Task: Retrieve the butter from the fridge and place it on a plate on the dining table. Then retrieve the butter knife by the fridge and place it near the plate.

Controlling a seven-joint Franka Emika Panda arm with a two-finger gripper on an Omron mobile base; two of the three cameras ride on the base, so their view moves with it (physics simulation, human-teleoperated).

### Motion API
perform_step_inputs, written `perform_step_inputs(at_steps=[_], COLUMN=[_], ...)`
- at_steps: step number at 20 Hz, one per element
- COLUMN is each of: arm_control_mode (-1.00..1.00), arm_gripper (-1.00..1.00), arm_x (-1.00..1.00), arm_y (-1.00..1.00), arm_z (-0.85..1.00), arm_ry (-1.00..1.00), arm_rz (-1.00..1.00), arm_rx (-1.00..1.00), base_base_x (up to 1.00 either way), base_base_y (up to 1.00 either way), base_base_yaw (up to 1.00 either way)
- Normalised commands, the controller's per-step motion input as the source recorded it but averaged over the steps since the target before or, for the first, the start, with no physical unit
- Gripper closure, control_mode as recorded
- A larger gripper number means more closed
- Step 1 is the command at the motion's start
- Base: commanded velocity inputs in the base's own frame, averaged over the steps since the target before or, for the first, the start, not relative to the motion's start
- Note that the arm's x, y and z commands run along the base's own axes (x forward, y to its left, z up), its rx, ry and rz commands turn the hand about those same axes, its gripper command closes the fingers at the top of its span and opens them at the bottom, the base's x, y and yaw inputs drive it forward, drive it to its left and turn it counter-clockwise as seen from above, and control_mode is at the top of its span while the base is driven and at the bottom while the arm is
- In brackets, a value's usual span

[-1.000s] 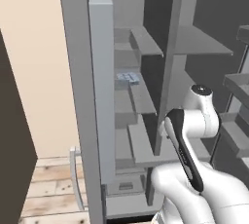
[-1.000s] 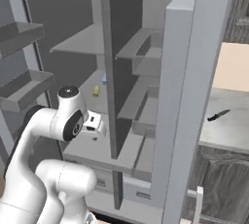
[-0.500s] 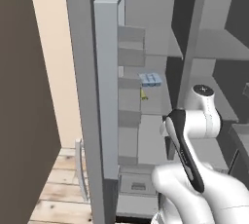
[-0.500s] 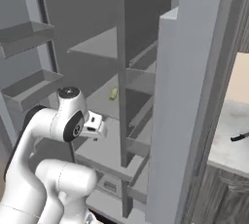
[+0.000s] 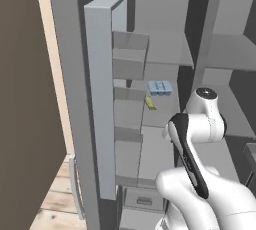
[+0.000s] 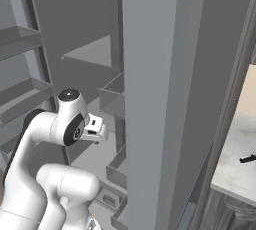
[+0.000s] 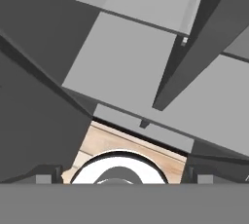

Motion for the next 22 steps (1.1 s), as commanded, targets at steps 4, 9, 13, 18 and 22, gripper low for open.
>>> perform_step_inputs(at_steps=[4,9,13,18,22], arm_control_mode=[1.0,1.0,1.0,1.0,1.0], arm_gripper=[-1.0,-1.0,-1.0,-1.0,-1.0], arm_x=[0.0,0.0,0.0,0.0,0.0], arm_y=[0.0,0.0,0.0,0.0,0.0], arm_z=[0.0,0.0,0.0,0.0,0.0], arm_ry=[0.0,0.0,0.0,0.0,0.0], arm_rz=[0.0,0.0,0.0,0.0,0.0], arm_rx=[0.0,0.0,0.0,0.0,0.0], base_base_x=[0.49,0.28,0.24,0.37,0.22], base_base_y=[-0.18,-0.16,0.0,0.0,0.0], base_base_yaw=[0.0,0.0,0.0,0.0,0.0])
